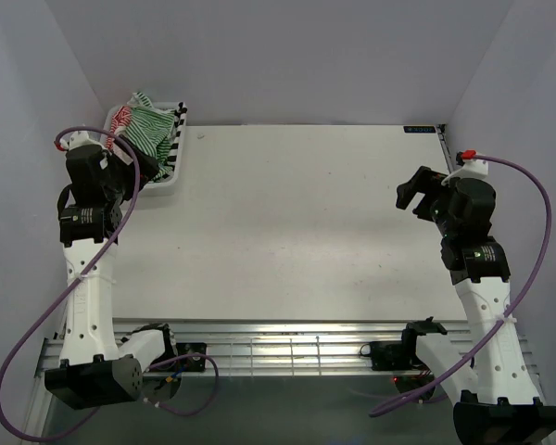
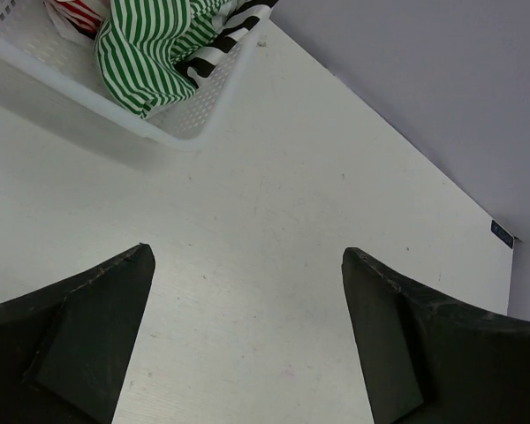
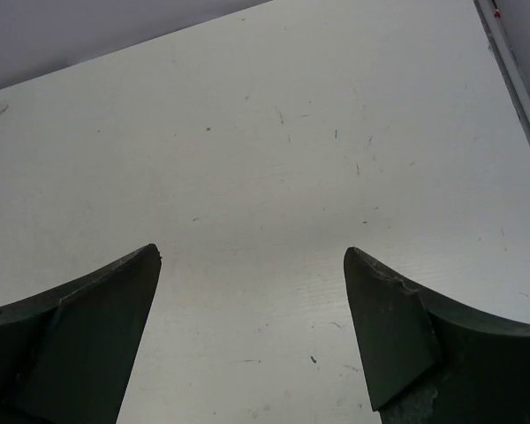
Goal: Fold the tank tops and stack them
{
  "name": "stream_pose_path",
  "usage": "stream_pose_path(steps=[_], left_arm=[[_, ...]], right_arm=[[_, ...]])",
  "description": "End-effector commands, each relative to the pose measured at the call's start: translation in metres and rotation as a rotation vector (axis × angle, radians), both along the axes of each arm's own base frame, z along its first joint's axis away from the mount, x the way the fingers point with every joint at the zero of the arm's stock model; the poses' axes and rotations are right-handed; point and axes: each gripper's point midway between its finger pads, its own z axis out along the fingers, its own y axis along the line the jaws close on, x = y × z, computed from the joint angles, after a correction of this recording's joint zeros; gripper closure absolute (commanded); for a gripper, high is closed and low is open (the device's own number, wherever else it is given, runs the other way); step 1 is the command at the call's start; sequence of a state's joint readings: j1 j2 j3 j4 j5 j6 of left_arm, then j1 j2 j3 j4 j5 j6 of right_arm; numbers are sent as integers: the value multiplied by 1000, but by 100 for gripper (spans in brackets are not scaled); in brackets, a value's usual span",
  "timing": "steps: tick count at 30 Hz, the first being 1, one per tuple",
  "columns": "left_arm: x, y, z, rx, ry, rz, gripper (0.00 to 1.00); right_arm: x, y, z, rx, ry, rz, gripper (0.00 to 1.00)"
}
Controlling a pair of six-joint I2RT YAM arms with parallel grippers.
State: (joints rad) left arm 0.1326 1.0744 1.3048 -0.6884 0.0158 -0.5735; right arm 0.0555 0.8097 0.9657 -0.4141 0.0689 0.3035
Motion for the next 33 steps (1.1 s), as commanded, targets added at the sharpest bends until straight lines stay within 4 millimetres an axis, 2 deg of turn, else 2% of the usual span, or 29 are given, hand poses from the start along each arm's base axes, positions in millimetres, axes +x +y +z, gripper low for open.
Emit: stream_pose_path(steps=[1,6,8,10,11,13,14,16,17,20,21,23,24,27,28,33], left_arm=[[-4,1,12,-2,-20,6,2],[22,-1,-1,-29,23,-16,2],[42,1,-14,-32,71,-22,2],[56,9,-23,-11,94,0,2],[72,14,-33,15,110,-4,2],[88,33,-43,85,143,47,2],[102,41,-54,107,190,55,2],[118,49,-60,141,216,52,2],[134,53,-67,165,230,36,2],[155,63,-79,195,265,25,2],[167,68,-90,210,285,19,2],[179,72,-100,214,304,0,2],[191,76,-113,225,326,-15,2],[203,87,-133,256,383,-4,2],[213,92,-144,265,394,4,2],[240,104,-168,317,420,3,2]], right_arm=[[1,0,6,-15,-36,6,10],[7,4,1,-13,-26,28,10],[12,7,-1,-15,-23,46,10],[17,9,-1,-12,-22,56,10],[19,10,1,-21,-27,67,10],[24,17,1,-13,-31,109,10],[25,21,0,-14,-30,136,10],[31,30,-2,-22,-34,193,10],[34,31,-1,-18,-34,201,10],[45,33,-10,-8,-16,200,10],[49,33,-14,-4,-2,199,10],[55,34,-17,-1,1,203,10],[59,35,-21,2,15,206,10],[67,37,-29,6,40,216,10],[70,38,-32,5,47,218,10],[80,41,-48,13,99,232,10]])
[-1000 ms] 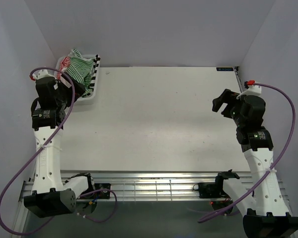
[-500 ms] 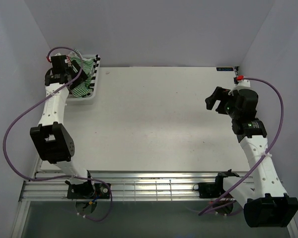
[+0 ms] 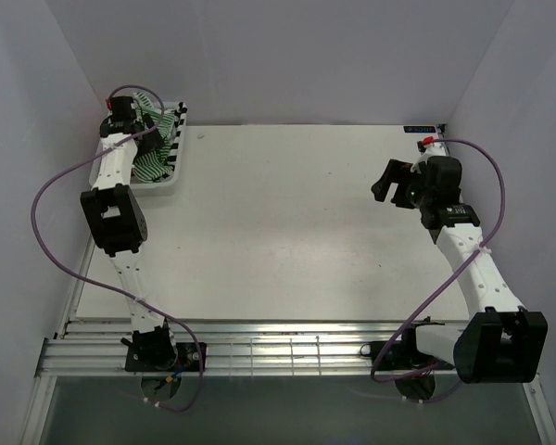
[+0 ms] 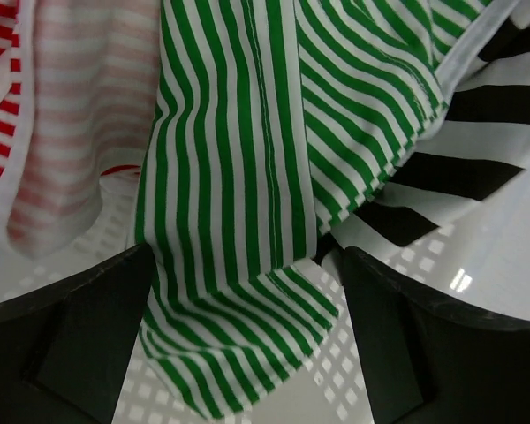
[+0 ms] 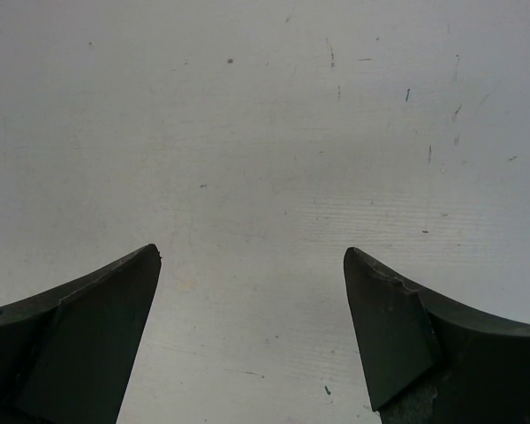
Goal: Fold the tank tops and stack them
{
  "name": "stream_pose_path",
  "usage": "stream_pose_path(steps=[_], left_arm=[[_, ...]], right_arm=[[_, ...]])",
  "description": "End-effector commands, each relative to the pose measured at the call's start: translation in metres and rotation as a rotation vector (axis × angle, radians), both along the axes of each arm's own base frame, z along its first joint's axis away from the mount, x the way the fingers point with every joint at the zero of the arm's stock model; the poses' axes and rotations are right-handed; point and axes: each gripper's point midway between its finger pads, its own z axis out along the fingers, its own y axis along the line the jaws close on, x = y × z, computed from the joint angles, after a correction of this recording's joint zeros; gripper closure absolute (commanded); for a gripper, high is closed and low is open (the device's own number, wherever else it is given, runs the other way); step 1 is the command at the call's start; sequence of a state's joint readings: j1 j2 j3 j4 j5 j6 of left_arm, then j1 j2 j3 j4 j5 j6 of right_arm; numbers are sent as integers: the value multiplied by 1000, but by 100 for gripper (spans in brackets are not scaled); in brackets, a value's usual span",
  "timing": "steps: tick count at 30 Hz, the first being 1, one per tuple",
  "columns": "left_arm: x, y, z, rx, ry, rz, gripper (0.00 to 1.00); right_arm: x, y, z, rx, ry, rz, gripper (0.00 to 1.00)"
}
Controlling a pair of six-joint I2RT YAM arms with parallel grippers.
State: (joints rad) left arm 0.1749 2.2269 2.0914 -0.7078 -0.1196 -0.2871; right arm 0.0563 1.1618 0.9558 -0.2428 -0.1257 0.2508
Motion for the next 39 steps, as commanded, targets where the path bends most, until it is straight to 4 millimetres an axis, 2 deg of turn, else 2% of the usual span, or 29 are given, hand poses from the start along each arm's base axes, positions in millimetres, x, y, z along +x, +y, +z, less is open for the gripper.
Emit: stream_pose_path(steps=[1,4,5,6,7,8,9,11,14,15,18,19,21,22,24,25,26,27,28,30,31,33,34,36,37,39], left_arm=[[14,15,11,75,-16,-13,2],[24,12,2,65,-18,-49,3],[29,11,2,63,-26,-60,11],[30,9,3,56,-31,-68,34],[32,5,4,41,-39,-90,47],[33,5,8,45,-52,-97,67],[33,6,16,50,-67,-84,100],[31,13,33,85,-100,-58,100],[28,14,62,100,-160,-50,100],[23,10,86,96,-203,-54,100],[15,0,135,76,-309,-80,100],[4,-6,170,77,-377,-86,100],[-5,-19,214,58,-484,-134,100],[-21,-30,253,41,-567,-170,100],[-36,-53,296,-7,-680,-257,100],[-55,-70,331,-52,-770,-297,100],[-64,-85,346,-94,-816,-363,100],[-80,-117,360,-173,-854,-519,100],[-92,-139,382,-207,-922,-604,100],[-122,-175,407,-309,-975,-730,100],[-137,-200,423,-344,-1018,-828,100],[-161,-228,444,-435,-1057,-912,100],[-181,-261,457,-478,-1093,-1026,100],[-201,-291,473,-534,-1123,-1113,100],[-215,-320,479,-585,-1130,-1176,100],[-224,-347,488,-655,-1130,-1240,100]], right_arm=[[16,6,27,8,-84,35,10],[20,6,24,6,-83,33,10],[20,5,23,4,-82,28,10],[21,5,22,0,-81,28,10],[21,5,23,0,-82,27,10],[22,4,23,-2,-84,26,10],[22,4,25,-4,-89,27,10],[21,3,27,-5,-97,21,10],[18,1,30,-10,-108,12,10],[16,1,32,-10,-114,10,10],[11,2,40,-9,-137,20,10],[10,3,43,-9,-143,27,10],[5,3,51,-8,-166,28,10],[2,3,54,-9,-173,29,10],[-6,2,63,-11,-201,28,10],[-8,1,64,-11,-206,25,10],[-11,1,66,-10,-215,25,10],[-16,1,73,-9,-238,25,10],[-19,0,75,-9,-242,20,10],[-27,-1,83,-9,-270,15,10],[-30,-4,85,-12,-272,3,10],[-37,-6,94,-14,-298,-9,10],[-39,-9,97,-19,-306,-24,10],[-46,-11,103,-19,-322,-37,10],[-48,-13,105,-17,-328,-52,10],[-53,-19,109,-19,-338,-82,10]])
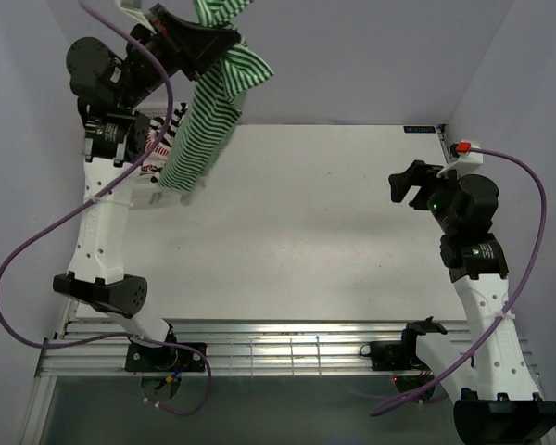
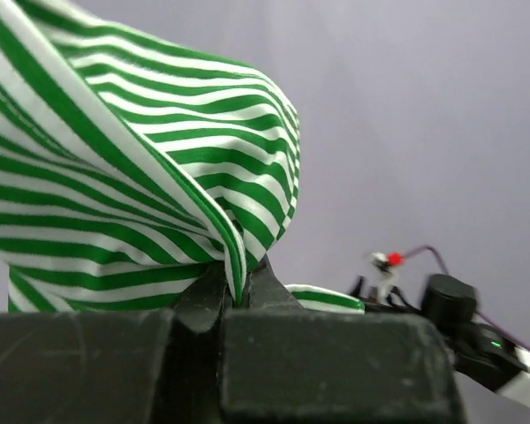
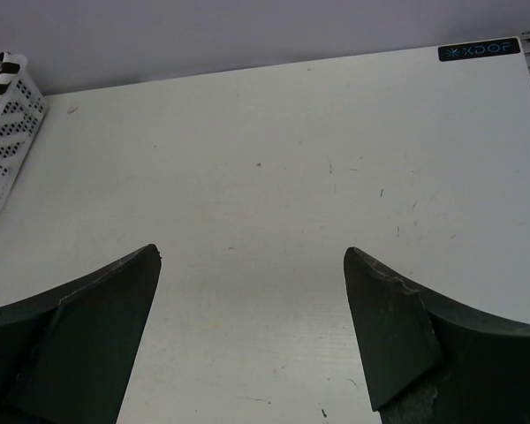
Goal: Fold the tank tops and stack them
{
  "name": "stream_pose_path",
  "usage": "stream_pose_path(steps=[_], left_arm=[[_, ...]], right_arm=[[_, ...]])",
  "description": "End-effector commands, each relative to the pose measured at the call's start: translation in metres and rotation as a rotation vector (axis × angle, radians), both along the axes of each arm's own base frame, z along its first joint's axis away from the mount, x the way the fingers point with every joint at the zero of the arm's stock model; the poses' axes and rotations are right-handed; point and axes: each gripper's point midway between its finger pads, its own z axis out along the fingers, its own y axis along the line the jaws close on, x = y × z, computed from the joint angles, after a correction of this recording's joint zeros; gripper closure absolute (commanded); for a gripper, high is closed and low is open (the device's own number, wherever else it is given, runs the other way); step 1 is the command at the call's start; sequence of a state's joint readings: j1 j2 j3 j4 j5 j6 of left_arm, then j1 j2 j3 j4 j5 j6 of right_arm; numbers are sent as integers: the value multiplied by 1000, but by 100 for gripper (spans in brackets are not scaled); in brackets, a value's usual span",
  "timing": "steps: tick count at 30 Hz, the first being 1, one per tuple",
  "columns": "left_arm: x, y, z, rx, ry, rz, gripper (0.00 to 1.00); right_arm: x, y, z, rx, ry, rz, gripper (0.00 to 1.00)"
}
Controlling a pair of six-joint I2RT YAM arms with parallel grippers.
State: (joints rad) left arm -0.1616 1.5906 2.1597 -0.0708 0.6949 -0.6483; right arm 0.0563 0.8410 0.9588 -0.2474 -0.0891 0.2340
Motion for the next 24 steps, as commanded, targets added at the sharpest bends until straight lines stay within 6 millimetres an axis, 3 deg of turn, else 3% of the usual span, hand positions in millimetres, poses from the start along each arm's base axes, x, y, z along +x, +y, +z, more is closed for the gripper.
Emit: stream_pose_path(steps=[1,4,6,9,10,12,13,14,16,17,18,19,21,24], left_arm=[[-22,-64,2,-27,37,-266,100],[-25,-84,9,-61,29,-354,100],[-20,-86,5,-77,47,-359,100],[1,-86,-23,-82,133,-289,100],[8,-85,-56,-60,197,-254,100],[23,-80,-99,-71,293,-172,100],[39,-79,-169,-32,439,-114,100],[36,-71,-189,-28,491,-62,99],[50,-52,-262,-21,664,99,69],[47,-46,-326,24,789,143,53],[46,-37,-349,36,842,182,22],[43,-26,-383,76,945,249,15],[37,-14,-422,158,1050,317,2],[33,-1,-442,239,1111,387,2]], right_arm=[[-8,-11,7,-3,-17,-67,10],[-15,-26,7,-17,-9,-144,10],[-20,-36,3,-31,13,-198,10],[-27,-47,-1,-40,43,-264,10],[-28,-48,-1,-34,50,-274,10],[-30,-50,-6,-41,69,-281,10],[-30,-50,-7,-42,75,-279,10],[-29,-49,-11,-45,87,-275,10],[-26,-47,-17,-48,108,-266,10],[-23,-45,-23,-53,130,-253,10],[-21,-39,-26,-54,142,-218,10],[-20,-36,-28,-56,151,-200,10],[-15,-27,-37,-49,181,-149,10],[-9,-19,-48,-39,217,-104,10]])
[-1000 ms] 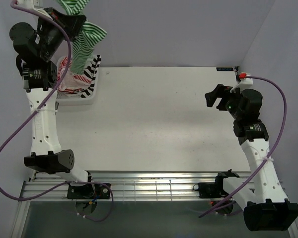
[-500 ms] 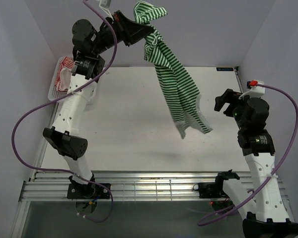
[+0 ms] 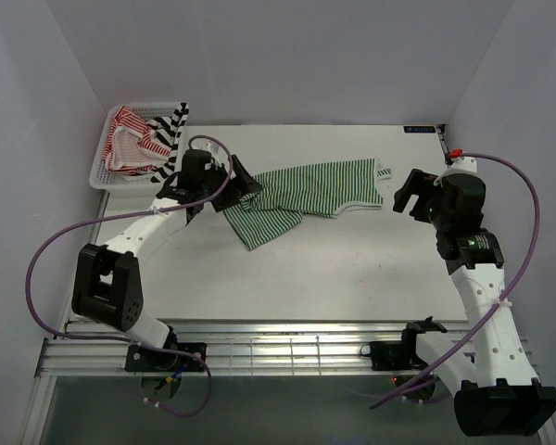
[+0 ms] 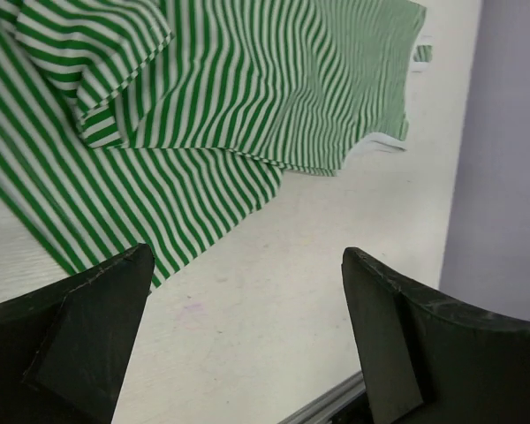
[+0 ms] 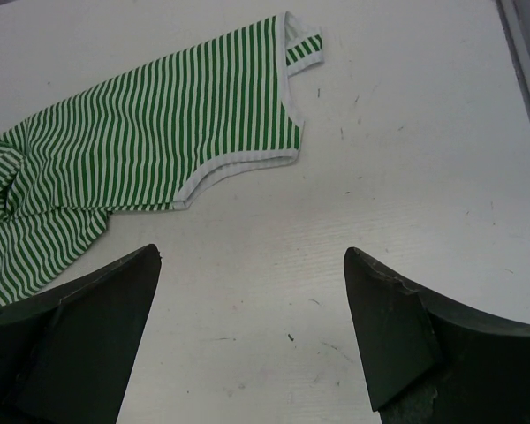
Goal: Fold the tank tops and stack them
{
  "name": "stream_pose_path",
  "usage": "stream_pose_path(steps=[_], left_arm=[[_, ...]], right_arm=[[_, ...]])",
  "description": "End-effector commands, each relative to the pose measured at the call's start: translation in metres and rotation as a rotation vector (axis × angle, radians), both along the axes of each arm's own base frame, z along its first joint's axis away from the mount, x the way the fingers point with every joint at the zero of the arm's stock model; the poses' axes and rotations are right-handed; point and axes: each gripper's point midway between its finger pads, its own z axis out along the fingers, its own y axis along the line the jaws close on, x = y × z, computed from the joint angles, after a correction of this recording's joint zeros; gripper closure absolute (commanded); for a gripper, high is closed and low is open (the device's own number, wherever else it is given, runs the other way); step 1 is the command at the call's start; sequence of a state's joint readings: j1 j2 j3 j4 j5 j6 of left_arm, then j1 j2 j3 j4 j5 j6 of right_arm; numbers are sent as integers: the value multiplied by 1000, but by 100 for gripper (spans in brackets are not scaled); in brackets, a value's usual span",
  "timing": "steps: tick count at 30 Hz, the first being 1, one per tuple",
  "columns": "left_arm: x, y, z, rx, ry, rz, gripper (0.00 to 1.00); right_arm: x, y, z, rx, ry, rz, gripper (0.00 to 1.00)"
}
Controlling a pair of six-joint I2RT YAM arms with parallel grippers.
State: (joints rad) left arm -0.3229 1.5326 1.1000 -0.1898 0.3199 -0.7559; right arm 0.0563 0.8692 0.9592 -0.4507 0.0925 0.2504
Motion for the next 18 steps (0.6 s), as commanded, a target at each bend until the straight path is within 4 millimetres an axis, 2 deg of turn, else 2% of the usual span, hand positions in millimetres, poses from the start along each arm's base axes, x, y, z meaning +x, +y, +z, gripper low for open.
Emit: stream_pose_path(steps=[1,5,10,12,13,15,16,17,18], left_arm=[[3,32,7,148,-16,111,2],[-5,42,-11,197,34,136,2],[-18,63,-44,303,135,188,2],[-12,69,-49,341,129,217,2],[-3,67,-40,340,105,214,2],[11,61,-45,347,111,191,2],[25,56,-32,336,79,189,2],[32,53,-44,352,97,172,2],[35,41,-45,318,106,124,2]], right_arm=[[6,15,0,22,7,80,10],[9,21,-19,39,66,110,10],[19,20,-39,32,128,105,10],[25,21,-43,28,133,110,10],[31,22,-49,28,151,114,10],[37,23,-54,27,166,119,10],[44,23,-57,26,172,119,10],[48,23,-60,21,180,117,10],[52,22,-62,18,184,115,10]])
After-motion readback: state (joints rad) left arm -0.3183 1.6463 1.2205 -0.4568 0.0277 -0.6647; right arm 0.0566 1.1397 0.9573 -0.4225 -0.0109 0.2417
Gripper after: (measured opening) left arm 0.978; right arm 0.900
